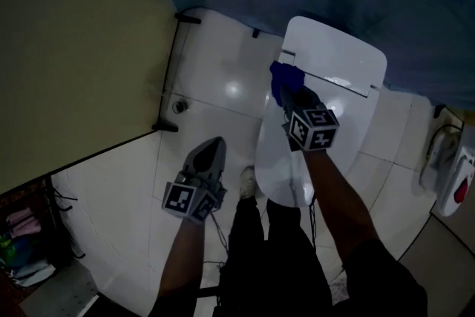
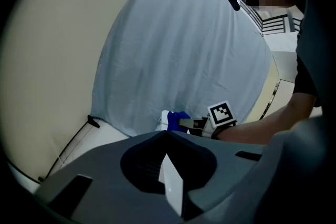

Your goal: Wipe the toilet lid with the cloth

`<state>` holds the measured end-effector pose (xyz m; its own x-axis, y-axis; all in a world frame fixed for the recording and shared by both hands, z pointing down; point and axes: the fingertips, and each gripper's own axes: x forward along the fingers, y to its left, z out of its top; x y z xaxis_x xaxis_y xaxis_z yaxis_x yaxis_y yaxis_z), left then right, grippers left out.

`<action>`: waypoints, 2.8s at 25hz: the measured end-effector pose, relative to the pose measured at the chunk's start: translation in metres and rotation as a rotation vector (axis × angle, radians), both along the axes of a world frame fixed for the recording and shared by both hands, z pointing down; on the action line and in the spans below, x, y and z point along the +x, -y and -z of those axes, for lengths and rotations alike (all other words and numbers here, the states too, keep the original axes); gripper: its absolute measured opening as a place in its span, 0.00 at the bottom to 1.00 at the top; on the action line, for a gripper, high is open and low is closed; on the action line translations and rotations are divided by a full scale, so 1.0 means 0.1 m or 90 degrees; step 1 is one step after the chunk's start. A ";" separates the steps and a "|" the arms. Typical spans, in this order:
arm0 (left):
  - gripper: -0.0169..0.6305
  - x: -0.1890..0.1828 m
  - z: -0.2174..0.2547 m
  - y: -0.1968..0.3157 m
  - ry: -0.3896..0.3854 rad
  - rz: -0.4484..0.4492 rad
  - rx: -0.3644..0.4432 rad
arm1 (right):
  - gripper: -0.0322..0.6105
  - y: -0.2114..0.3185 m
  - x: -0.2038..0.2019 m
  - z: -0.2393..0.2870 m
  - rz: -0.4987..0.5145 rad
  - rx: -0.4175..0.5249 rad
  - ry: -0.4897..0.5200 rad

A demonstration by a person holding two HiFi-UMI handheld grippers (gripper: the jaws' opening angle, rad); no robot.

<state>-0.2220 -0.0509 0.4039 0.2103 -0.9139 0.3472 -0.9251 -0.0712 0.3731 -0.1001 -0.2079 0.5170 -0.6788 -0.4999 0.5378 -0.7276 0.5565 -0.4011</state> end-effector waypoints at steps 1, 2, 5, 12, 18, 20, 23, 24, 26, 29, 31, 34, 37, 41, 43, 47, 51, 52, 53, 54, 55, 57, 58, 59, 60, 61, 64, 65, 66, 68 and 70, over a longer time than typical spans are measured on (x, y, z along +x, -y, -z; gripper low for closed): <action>0.01 -0.01 -0.08 0.03 -0.002 0.004 -0.010 | 0.14 0.07 -0.07 -0.14 -0.004 -0.021 -0.002; 0.01 -0.03 -0.16 0.06 -0.004 0.009 -0.020 | 0.14 0.12 -0.13 -0.27 -0.009 -0.040 -0.004; 0.01 -0.01 -0.35 0.12 -0.020 0.017 -0.043 | 0.14 0.25 -0.24 -0.61 -0.022 -0.086 -0.014; 0.01 0.33 -0.58 0.26 -0.034 -0.004 -0.067 | 0.14 0.36 0.14 -1.12 -0.003 -0.120 -0.130; 0.01 0.68 -0.72 0.39 -0.045 -0.044 -0.088 | 0.14 0.36 0.80 -1.21 0.018 -0.099 -0.185; 0.01 0.84 -0.75 0.43 -0.048 -0.062 -0.093 | 0.14 0.36 1.09 -1.24 -0.003 -0.112 -0.184; 0.01 1.07 -0.79 0.49 -0.051 -0.090 -0.099 | 0.14 0.38 1.61 -1.26 -0.044 -0.126 -0.187; 0.01 1.14 -0.80 0.51 -0.052 -0.097 -0.099 | 0.14 0.38 1.79 -1.25 -0.058 -0.130 -0.188; 0.01 1.26 -0.82 0.53 -0.051 -0.108 -0.099 | 0.14 0.34 2.17 -1.26 -0.083 -0.141 -0.197; 0.01 1.39 -0.88 0.55 -0.045 -0.120 -0.098 | 0.14 0.26 2.70 -1.29 -0.109 -0.151 -0.212; 0.01 1.46 -0.93 0.60 -0.042 -0.128 -0.094 | 0.14 0.23 3.03 -1.31 -0.130 -0.157 -0.219; 0.01 1.53 -1.00 0.62 -0.045 -0.138 -0.095 | 0.14 0.21 3.40 -1.27 -0.159 -0.142 -0.218; 0.01 1.54 -1.08 0.57 -0.050 -0.151 -0.100 | 0.14 0.17 3.60 -1.25 -0.180 -0.124 -0.224; 0.01 1.42 -1.15 0.54 -0.055 -0.146 -0.096 | 0.14 0.18 3.68 -1.22 -0.199 -0.098 -0.257; 0.01 1.33 -1.20 0.48 -0.053 -0.141 -0.100 | 0.14 0.18 3.63 -1.17 -0.203 -0.075 -0.286; 0.01 1.12 -1.17 0.40 -0.052 -0.128 -0.090 | 0.14 0.12 3.05 -0.72 -0.161 0.011 -0.246; 0.01 0.90 -1.19 0.32 -0.056 -0.100 -0.083 | 0.14 -0.01 2.00 -0.29 -0.086 0.066 -0.142; 0.01 0.84 -1.20 0.29 -0.059 -0.090 -0.085 | 0.14 -0.05 1.71 -0.23 -0.065 0.071 -0.112; 0.01 0.79 -1.21 0.26 -0.063 -0.082 -0.087 | 0.14 -0.10 1.42 -0.18 -0.045 0.072 -0.080; 0.01 0.74 -1.22 0.22 -0.066 -0.074 -0.089 | 0.14 -0.15 1.13 -0.15 -0.027 0.068 -0.049; 0.01 0.68 -1.23 0.18 -0.068 -0.068 -0.090 | 0.14 -0.21 0.86 -0.14 -0.010 0.057 -0.023; 0.01 0.58 -1.27 0.09 -0.071 -0.056 -0.096 | 0.14 -0.31 0.40 -0.20 0.013 0.023 0.015; 0.01 0.54 -1.29 0.03 -0.072 -0.050 -0.100 | 0.14 -0.34 0.21 -0.28 0.014 0.002 0.027; 0.01 0.51 -1.32 -0.02 -0.074 -0.044 -0.104 | 0.14 -0.37 0.07 -0.38 0.010 -0.022 0.034; 0.01 0.49 -1.33 -0.07 -0.078 -0.038 -0.108 | 0.14 -0.41 -0.03 -0.51 0.003 -0.047 0.033; 0.01 0.48 -1.35 -0.11 -0.083 -0.033 -0.111 | 0.14 -0.45 -0.11 -0.65 -0.001 -0.071 0.021; 0.01 0.47 -1.40 -0.18 -0.090 -0.029 -0.113 | 0.14 -0.56 -0.17 -1.04 0.018 -0.092 -0.077; 0.01 0.47 -1.41 -0.18 -0.092 -0.030 -0.113 | 0.14 -0.58 -0.15 -1.12 0.029 -0.084 -0.114; 0.01 0.47 -1.42 -0.18 -0.095 -0.031 -0.113 | 0.14 -0.59 -0.13 -1.17 0.040 -0.072 -0.144; 0.01 0.49 -1.44 -0.17 -0.099 -0.036 -0.114 | 0.14 -0.62 -0.08 -1.20 0.063 -0.045 -0.181; 0.01 0.51 -1.46 -0.15 -0.100 -0.047 -0.115 | 0.14 -0.65 0.02 -1.23 0.072 -0.035 -0.197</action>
